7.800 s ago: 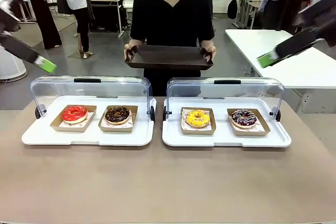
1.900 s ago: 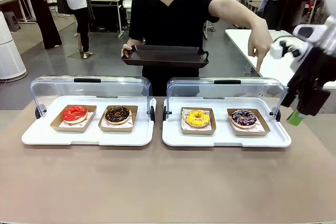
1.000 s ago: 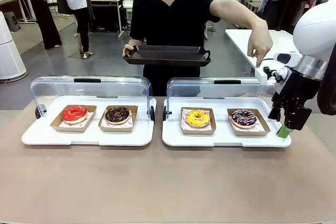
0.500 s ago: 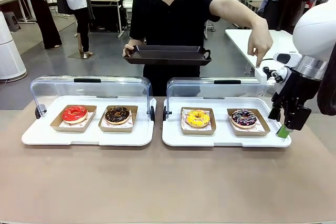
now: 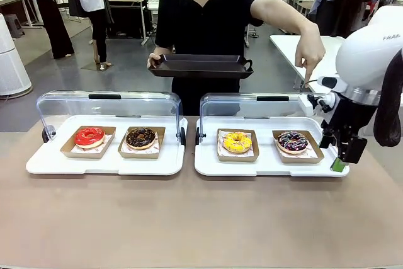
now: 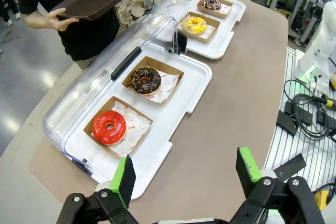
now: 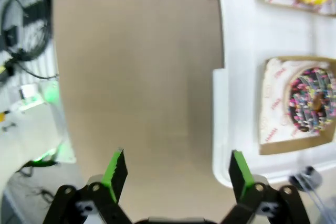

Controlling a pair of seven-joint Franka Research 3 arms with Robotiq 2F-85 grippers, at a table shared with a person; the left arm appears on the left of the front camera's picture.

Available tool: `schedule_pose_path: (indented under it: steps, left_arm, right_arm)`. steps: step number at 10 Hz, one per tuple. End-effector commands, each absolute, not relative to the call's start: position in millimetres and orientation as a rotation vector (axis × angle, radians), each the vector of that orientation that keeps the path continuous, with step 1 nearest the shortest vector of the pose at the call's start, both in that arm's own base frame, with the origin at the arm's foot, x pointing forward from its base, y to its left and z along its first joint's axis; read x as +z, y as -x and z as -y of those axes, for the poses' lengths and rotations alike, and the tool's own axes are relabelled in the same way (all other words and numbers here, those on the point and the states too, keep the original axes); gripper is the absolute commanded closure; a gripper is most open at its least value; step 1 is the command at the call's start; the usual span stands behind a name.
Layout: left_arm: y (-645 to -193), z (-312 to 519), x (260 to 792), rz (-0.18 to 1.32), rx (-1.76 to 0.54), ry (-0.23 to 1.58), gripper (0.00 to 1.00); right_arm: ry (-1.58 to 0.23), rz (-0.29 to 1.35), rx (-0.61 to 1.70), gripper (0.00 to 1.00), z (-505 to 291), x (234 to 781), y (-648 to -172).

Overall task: Provide the desired donut to the person.
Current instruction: Pick up and lift the Paper togo box containing the Donut pointed at by the person.

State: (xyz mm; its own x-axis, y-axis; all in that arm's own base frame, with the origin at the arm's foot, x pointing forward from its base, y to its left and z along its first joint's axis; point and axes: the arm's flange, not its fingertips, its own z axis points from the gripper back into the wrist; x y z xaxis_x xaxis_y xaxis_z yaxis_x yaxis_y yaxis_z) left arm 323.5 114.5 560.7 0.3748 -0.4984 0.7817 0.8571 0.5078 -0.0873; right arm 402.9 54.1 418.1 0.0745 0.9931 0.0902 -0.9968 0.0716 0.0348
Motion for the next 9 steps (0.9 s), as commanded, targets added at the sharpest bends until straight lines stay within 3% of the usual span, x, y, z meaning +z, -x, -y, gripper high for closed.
schedule_pose_path:
  steps: [1, 6, 9]
  left_arm:
    - [-324, -115, 561, 0.789, -0.93, 0.549, 0.0]
    - [-324, -115, 561, 0.789, -0.93, 0.549, 0.0]
    - [-324, -115, 561, 0.789, -0.93, 0.549, 0.0]
  right_arm:
    - [-0.017, 0.097, 1.534, 0.0, -49, 400, -423]
    - [-0.037, 0.14, 1.528, 0.0, -42, 380, -459]
    - [-0.021, 0.111, 1.516, 0.0, -47, 381, -449]
